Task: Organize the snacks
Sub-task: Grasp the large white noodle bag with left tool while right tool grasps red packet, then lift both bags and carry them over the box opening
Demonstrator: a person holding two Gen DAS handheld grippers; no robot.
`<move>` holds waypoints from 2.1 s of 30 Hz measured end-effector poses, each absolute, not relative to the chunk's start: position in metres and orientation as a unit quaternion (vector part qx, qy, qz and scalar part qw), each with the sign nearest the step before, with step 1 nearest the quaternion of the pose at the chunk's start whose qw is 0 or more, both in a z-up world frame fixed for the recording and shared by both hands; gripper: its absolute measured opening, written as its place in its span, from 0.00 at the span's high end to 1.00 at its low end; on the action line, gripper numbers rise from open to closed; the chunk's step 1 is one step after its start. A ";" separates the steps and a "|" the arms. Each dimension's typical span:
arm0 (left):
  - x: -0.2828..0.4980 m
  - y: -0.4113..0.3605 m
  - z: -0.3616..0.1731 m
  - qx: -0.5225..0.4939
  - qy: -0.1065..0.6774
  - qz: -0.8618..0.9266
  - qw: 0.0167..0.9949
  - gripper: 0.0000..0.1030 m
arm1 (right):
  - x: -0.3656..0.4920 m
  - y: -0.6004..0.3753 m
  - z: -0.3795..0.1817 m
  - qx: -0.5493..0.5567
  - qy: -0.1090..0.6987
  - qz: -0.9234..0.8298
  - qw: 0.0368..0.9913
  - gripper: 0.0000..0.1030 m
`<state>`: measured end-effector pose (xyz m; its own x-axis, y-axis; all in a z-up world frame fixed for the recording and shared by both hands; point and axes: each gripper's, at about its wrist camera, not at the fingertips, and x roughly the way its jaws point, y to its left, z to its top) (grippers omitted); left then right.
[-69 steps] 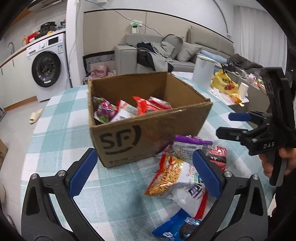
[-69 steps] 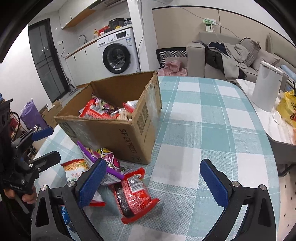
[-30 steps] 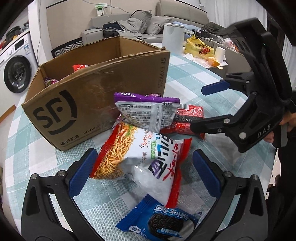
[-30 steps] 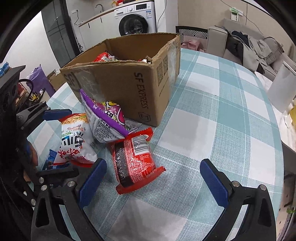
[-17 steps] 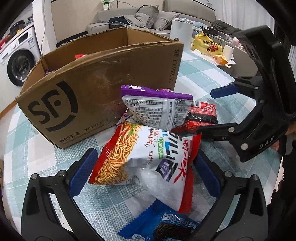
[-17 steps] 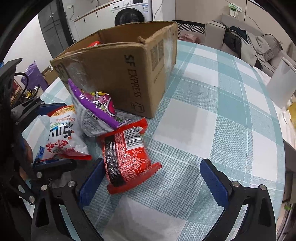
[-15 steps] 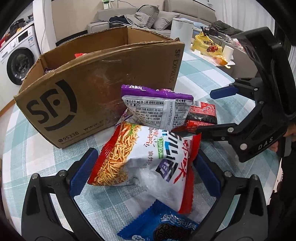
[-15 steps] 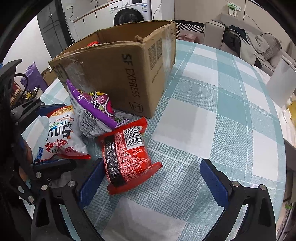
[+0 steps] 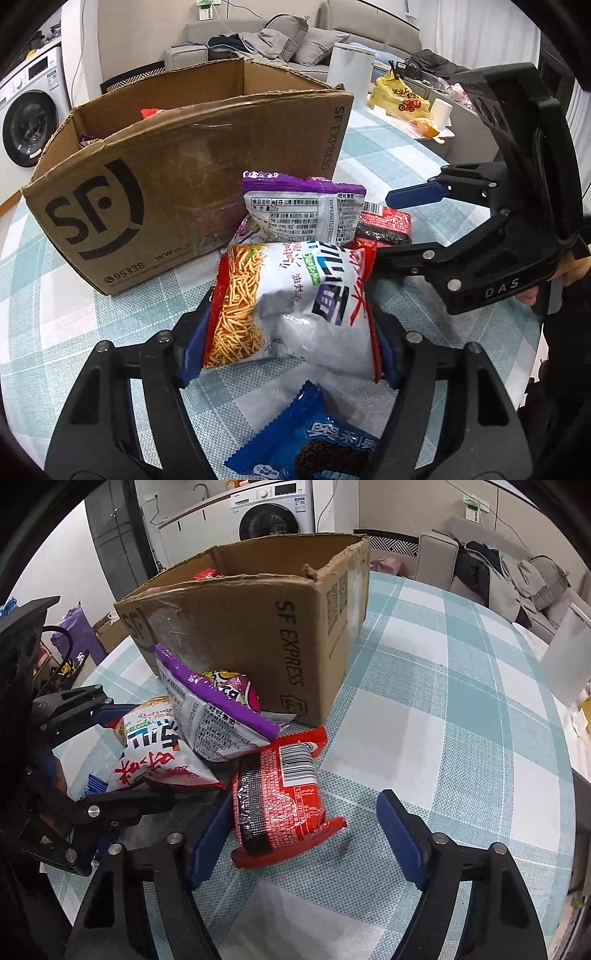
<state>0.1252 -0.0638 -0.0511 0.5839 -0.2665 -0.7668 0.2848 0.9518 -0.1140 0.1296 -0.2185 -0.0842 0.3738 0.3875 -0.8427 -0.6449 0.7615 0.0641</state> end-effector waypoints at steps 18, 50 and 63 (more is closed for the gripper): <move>0.112 -0.060 -0.038 0.004 0.418 -0.176 0.891 0.35 | 0.111 -0.212 -0.076 -0.141 0.446 0.371 0.802 0.56; 0.083 -0.032 0.011 -0.024 0.372 -0.155 0.915 0.35 | 0.102 -0.261 -0.017 -0.110 0.372 0.348 0.853 0.56; 0.077 -0.010 0.033 -0.048 0.346 -0.130 0.928 0.35 | 0.096 -0.259 0.004 -0.063 0.343 0.364 0.864 0.56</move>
<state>0.0768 -0.0103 0.0330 0.7259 -0.2750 -0.6304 0.2091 0.9614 -0.1786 0.0961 -0.2595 0.0036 0.4998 0.5860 -0.6378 -0.6727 0.7265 0.1404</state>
